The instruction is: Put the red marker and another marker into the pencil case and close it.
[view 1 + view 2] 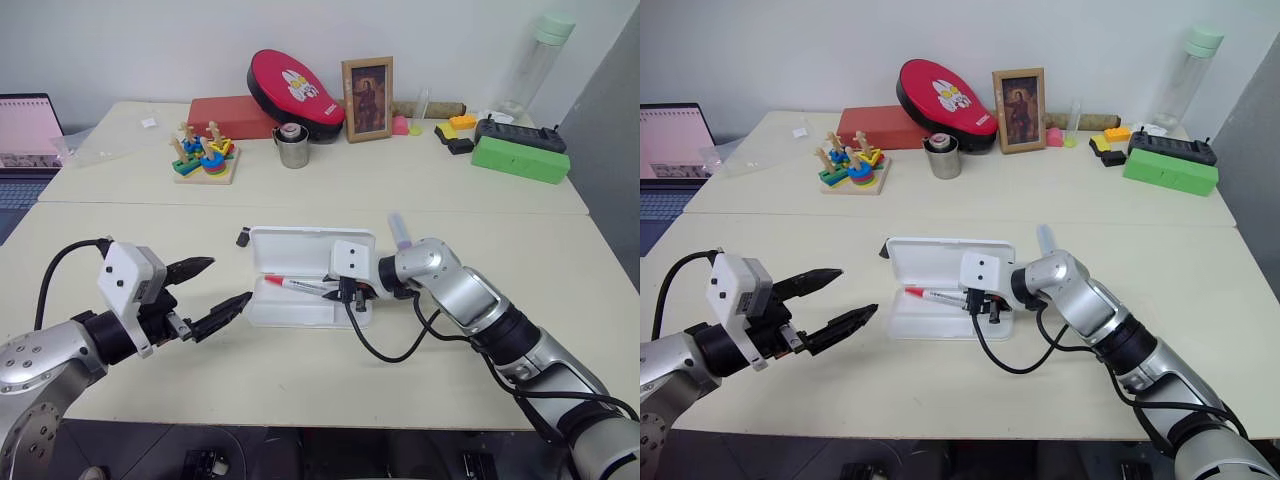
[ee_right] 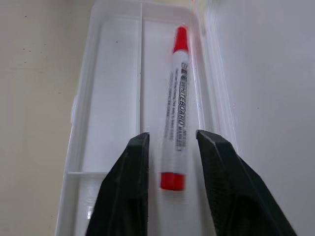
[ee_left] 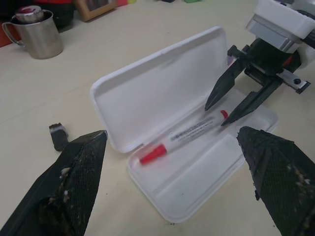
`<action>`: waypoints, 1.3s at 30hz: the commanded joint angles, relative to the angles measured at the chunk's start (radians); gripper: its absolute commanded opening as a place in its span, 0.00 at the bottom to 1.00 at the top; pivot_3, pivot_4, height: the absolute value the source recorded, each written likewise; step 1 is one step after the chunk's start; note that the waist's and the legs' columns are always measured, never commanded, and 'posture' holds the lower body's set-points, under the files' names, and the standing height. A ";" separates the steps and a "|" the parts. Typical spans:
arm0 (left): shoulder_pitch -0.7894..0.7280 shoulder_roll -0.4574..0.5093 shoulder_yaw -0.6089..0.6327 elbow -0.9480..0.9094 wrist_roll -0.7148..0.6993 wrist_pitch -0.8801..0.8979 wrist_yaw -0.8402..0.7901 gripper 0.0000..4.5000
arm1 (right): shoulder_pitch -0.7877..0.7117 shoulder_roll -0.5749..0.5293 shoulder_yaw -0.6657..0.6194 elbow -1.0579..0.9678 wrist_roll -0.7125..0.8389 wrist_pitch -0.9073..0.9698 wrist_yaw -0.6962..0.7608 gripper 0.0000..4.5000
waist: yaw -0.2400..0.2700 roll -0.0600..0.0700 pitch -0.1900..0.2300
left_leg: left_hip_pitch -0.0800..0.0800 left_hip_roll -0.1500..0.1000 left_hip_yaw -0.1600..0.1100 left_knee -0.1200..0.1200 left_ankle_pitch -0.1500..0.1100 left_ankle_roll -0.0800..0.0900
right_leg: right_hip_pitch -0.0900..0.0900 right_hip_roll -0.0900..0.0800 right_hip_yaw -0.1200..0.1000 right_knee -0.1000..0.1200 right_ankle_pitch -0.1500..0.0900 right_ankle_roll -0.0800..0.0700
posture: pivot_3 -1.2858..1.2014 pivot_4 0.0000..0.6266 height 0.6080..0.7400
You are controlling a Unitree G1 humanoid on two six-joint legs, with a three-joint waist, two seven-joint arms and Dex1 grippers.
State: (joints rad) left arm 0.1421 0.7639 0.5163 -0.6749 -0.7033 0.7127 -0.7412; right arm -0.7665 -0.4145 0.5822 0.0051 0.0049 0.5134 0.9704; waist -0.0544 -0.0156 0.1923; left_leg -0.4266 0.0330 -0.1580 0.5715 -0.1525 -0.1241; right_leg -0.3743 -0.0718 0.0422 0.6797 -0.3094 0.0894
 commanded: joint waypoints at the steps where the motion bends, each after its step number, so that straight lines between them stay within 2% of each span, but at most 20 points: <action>1: -0.024 0.020 -0.013 -0.018 -0.015 -0.004 0.013 1.00 | 0.004 -0.007 -0.058 -0.079 0.039 0.003 0.033 0.58 | 0.000 0.000 0.000 | 0.000 0.000 0.000 0.000 0.000 0.000 | 0.000 0.000 0.000 0.000 0.000 0.000 | 0.52 0.24 1.00; 3: -0.043 0.020 -0.032 -0.016 -0.017 -0.005 0.017 1.00 | 0.010 -0.011 -0.104 -0.130 0.096 0.037 0.057 0.68 | 0.000 0.000 0.000 | 0.000 0.000 0.000 0.000 0.000 0.000 | 0.000 0.000 0.000 0.000 0.000 0.000 | 0.52 0.24 1.00; 7: -0.125 0.010 -0.104 -0.002 -0.017 -0.008 0.030 1.00 | 0.007 0.001 -0.282 -0.244 0.287 0.161 0.072 0.88 | 0.003 0.000 0.000 | 0.000 0.000 0.000 0.000 0.000 0.000 | 0.000 0.000 0.000 0.000 0.000 0.000 | 0.52 0.24 1.00; 10: -0.254 -0.008 -0.183 0.057 0.000 -0.013 0.050 1.00 | -0.026 0.014 -0.452 -0.230 0.361 0.239 -0.025 0.99 | 0.009 0.000 0.000 | 0.000 0.000 0.000 0.000 0.000 0.000 | 0.001 0.000 0.000 0.000 0.000 0.000 | 0.52 0.24 1.00; 15: -0.486 -0.077 -0.333 0.166 0.019 -0.026 0.062 1.00 | -0.063 0.010 -0.579 -0.075 0.262 0.332 -0.296 0.99 | 0.012 -0.001 0.000 | 0.000 0.000 0.000 0.001 0.000 0.000 | 0.001 0.000 0.000 0.000 0.001 0.001 | 0.52 0.24 1.00; 20: -0.631 -0.170 -0.456 0.261 0.074 -0.065 0.056 1.00 | -0.037 0.010 -0.582 0.016 0.182 0.435 -0.478 0.99 | 0.012 0.000 0.000 | -0.001 0.000 0.001 0.001 0.000 0.000 | 0.000 0.000 0.001 0.000 0.001 0.001 | 0.52 0.24 1.00; 26: -0.730 -0.245 -0.524 0.337 0.117 -0.110 0.041 1.00 | 0.068 0.065 -0.546 0.028 0.148 0.479 -0.579 0.99 | -0.006 0.000 0.000 | -0.004 0.000 0.001 0.000 0.000 0.000 | -0.004 0.000 0.000 0.000 0.000 0.001 | 0.52 0.24 1.00; 34: -0.745 -0.259 -0.534 0.365 0.146 -0.133 0.023 1.00 | 0.106 0.109 -0.491 0.067 0.111 0.478 -0.622 0.99 | -0.009 0.001 0.000 | -0.004 0.000 0.000 0.002 0.000 0.000 | -0.003 0.000 0.000 0.001 0.001 0.001 | 0.52 0.24 1.00; 35: -0.743 -0.259 -0.533 0.364 0.147 -0.134 0.022 1.00 | 0.106 0.107 -0.485 0.072 0.104 0.472 -0.626 0.91 | -0.009 0.001 0.000 | -0.004 0.000 0.000 0.002 0.000 0.000 | -0.003 0.000 0.000 0.001 0.001 0.001 | 0.52 0.24 1.00; 38: -0.732 -0.256 -0.534 0.362 0.157 -0.139 0.021 1.00 | 0.106 0.101 -0.475 0.079 0.092 0.462 -0.628 0.81 | -0.009 0.001 0.000 | -0.004 0.000 0.000 0.002 0.000 0.000 | -0.003 0.000 0.000 0.001 0.001 0.001 | 0.52 0.24 1.00; 39: -0.730 -0.257 -0.533 0.362 0.159 -0.140 0.020 1.00 | 0.105 0.100 -0.475 0.078 0.091 0.461 -0.627 0.74 | -0.009 0.001 0.000 | -0.004 0.000 0.000 0.002 0.000 0.000 | -0.003 0.000 0.000 0.001 0.001 0.001 | 0.52 0.24 1.00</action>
State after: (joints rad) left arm -0.5897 0.5073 -0.0250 -0.2977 -0.5490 0.5987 -0.7141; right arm -0.6587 -0.3074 0.1006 0.0717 0.1094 0.9733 0.3481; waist -0.0631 -0.0151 0.1925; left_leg -0.4301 0.0328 -0.1576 0.5736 -0.1524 -0.1239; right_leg -0.3765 -0.0714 0.0424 0.6808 -0.3088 0.0904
